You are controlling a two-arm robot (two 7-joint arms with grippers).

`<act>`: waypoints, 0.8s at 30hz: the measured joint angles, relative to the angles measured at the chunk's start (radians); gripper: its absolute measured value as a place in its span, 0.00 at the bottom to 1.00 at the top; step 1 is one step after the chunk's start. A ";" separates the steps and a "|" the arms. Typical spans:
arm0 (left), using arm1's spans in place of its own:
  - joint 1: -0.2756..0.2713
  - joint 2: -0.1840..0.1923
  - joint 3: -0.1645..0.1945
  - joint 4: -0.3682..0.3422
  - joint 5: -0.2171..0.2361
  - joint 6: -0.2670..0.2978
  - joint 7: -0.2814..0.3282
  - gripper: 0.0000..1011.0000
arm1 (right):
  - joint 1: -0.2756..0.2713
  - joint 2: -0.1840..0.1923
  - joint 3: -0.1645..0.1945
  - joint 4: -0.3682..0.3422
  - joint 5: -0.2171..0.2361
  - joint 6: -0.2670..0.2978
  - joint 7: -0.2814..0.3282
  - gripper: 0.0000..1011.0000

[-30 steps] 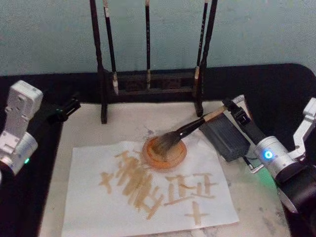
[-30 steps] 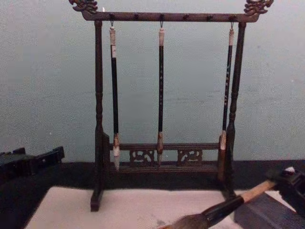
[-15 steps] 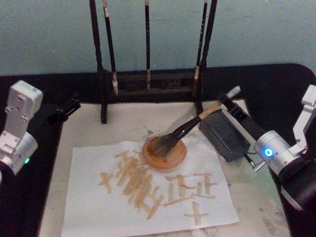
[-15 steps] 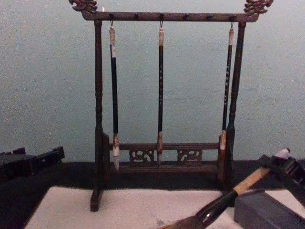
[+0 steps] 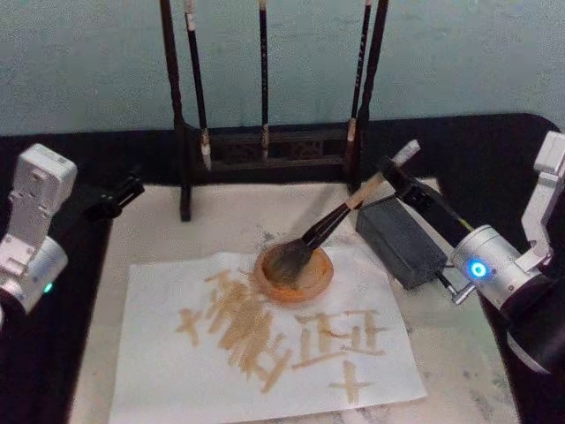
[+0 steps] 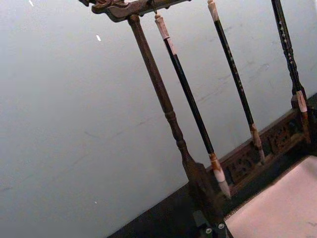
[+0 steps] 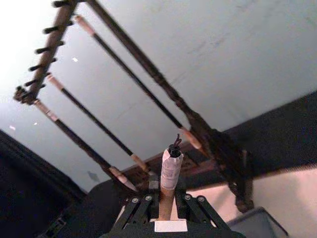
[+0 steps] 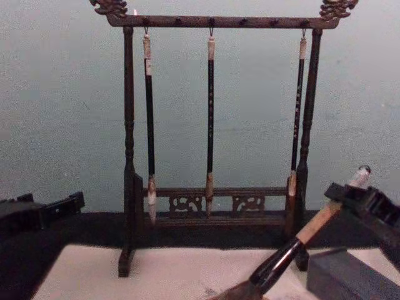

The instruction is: Pick up the brush from the inkstone, write on the paper, then place the brush back to its original position.

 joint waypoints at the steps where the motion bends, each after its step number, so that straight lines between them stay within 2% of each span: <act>1: 0.000 0.000 0.000 0.000 0.000 0.000 0.000 0.99 | -0.003 0.004 -0.002 -0.015 -0.012 -0.001 -0.002 0.20; 24: 0.000 0.000 0.000 0.000 0.000 0.000 0.000 0.99 | -0.024 0.045 -0.024 -0.167 -0.146 -0.004 0.017 0.19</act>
